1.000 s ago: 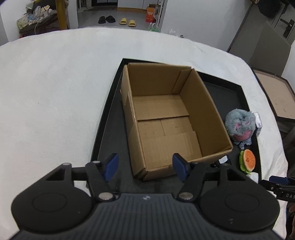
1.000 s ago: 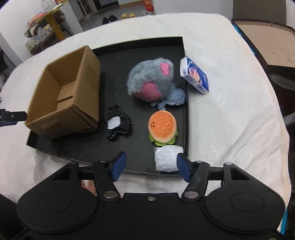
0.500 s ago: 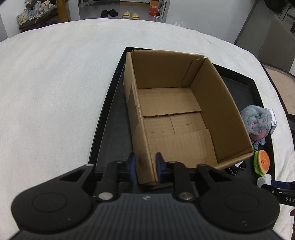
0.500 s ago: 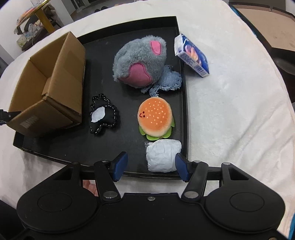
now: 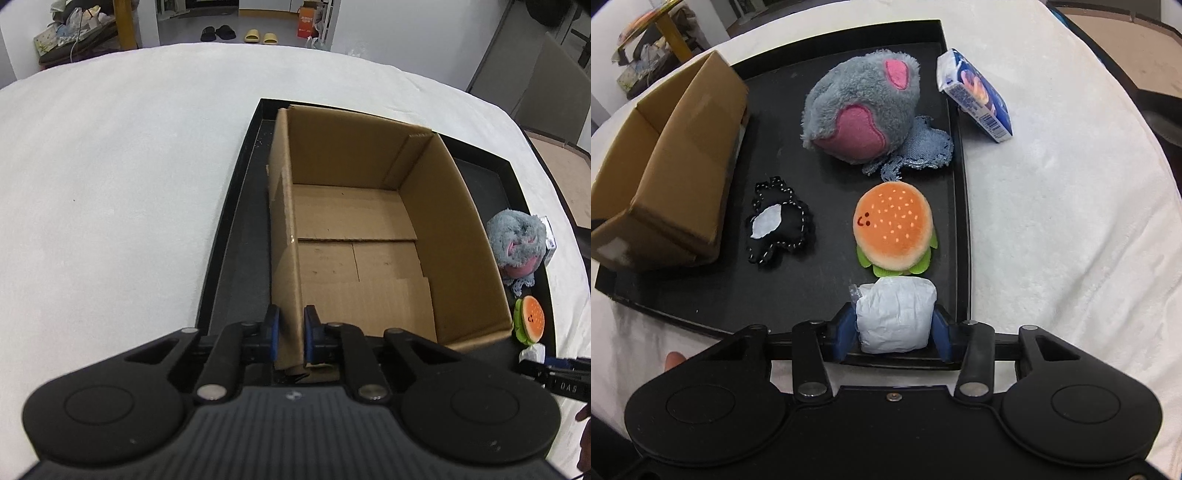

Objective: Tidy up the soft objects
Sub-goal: 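Lift the white bundle with the right gripper and carry it over the box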

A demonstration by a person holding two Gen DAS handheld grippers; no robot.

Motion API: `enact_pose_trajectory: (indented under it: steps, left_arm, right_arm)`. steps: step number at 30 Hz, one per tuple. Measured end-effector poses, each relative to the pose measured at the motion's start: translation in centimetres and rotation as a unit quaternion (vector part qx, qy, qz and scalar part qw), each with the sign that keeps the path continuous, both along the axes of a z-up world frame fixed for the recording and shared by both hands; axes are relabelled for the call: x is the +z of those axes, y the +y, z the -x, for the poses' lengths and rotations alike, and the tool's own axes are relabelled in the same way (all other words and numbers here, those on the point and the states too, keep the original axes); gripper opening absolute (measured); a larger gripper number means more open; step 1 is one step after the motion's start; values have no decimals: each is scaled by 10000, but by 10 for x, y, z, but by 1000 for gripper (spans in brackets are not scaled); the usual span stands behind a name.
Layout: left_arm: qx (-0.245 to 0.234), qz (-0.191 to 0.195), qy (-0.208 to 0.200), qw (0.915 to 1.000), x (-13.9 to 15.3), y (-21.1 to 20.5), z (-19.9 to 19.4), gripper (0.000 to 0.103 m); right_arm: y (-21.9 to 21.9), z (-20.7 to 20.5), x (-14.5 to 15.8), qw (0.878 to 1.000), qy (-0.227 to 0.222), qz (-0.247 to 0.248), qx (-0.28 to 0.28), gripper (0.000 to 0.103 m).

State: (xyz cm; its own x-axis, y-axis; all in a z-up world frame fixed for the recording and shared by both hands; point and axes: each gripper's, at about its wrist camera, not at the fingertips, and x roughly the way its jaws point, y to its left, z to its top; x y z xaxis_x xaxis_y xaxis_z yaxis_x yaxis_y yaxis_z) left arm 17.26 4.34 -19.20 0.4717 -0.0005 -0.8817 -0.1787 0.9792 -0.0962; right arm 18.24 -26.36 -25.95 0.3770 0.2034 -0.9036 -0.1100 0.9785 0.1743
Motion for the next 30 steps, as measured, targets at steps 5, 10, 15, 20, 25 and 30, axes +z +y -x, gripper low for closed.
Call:
enact_pose_trajectory:
  steps: [5, 10, 15, 20, 25, 30]
  left_arm:
    - [-15, -28, 22, 10000, 4, 2, 6, 11]
    - [20, -108, 45, 9999, 5, 5, 11, 10]
    - [31, -214, 26, 9998, 7, 7, 11, 9]
    - [64, -253, 11, 9997, 9, 10, 10, 9]
    - [47, -280, 70, 9996, 8, 10, 7, 10]
    - [69, -218, 99, 9997, 6, 11, 5, 10]
  right_arm:
    - [3, 2, 6, 9998, -191, 19, 56, 42]
    - [6, 1, 22, 9992, -389, -25, 74, 41]
    - [12, -1, 36, 9980, -580, -138, 185, 41]
    - [19, -8, 48, 9963, -785, -122, 313, 41]
    - [29, -10, 60, 9941, -977, -160, 451, 41]
    - [38, -13, 66, 9923, -1087, -206, 552, 41]
